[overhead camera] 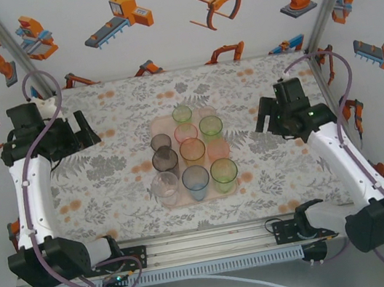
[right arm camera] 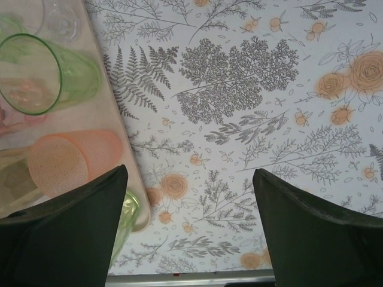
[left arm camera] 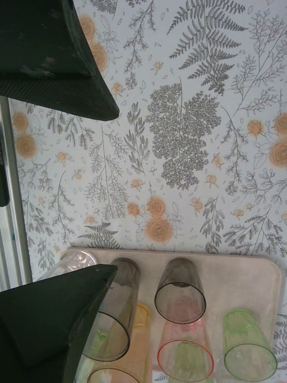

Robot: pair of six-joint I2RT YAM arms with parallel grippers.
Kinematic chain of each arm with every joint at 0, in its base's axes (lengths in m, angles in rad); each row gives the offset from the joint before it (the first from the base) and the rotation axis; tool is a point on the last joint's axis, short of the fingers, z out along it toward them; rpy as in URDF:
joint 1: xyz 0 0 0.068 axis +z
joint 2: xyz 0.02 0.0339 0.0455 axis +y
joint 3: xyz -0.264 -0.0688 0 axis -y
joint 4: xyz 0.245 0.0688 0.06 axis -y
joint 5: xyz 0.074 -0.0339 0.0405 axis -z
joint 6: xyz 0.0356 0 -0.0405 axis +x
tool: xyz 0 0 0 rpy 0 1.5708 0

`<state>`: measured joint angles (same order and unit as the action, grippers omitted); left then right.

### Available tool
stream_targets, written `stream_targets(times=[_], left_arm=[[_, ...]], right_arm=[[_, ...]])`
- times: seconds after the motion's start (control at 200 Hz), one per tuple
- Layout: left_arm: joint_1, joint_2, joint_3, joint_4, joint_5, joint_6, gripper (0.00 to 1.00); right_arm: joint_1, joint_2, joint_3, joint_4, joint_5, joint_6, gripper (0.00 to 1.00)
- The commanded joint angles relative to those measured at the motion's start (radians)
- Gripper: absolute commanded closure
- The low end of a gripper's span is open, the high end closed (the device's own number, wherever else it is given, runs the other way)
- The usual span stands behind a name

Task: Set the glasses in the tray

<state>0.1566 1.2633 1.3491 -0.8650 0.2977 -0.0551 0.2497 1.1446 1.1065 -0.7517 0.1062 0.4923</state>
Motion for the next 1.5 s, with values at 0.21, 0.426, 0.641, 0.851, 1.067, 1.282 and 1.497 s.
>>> stream_targets(times=[0.21,0.426,0.641,0.851,1.067,1.282,1.497], left_arm=[[0.006,0.113,0.009,-0.046,0.132,0.008,0.03],[0.006,0.093,-0.047,-0.012,0.119,0.020,0.03],[0.006,0.098,0.008,-0.059,0.130,0.024,0.03],[0.006,0.073,0.009,-0.083,0.160,0.049,0.03],[0.007,0.052,0.023,-0.133,0.178,0.078,0.03],[0.007,0.030,0.034,-0.149,0.182,0.076,0.03],[0.006,0.019,0.039,-0.158,0.184,0.069,0.03]], right_arm=[[-0.017,0.119,0.043,0.034,-0.176,-0.029,0.28],[0.086,0.121,-0.059,0.119,-0.190,-0.005,0.41],[0.150,0.122,-0.165,0.193,-0.196,0.026,0.54],[0.188,0.174,-0.233,0.282,-0.220,0.053,0.65],[0.211,0.259,-0.250,0.347,-0.228,0.058,0.65],[0.214,0.332,-0.253,0.398,-0.237,0.058,0.67],[0.215,0.382,-0.240,0.428,-0.247,0.053,0.68]])
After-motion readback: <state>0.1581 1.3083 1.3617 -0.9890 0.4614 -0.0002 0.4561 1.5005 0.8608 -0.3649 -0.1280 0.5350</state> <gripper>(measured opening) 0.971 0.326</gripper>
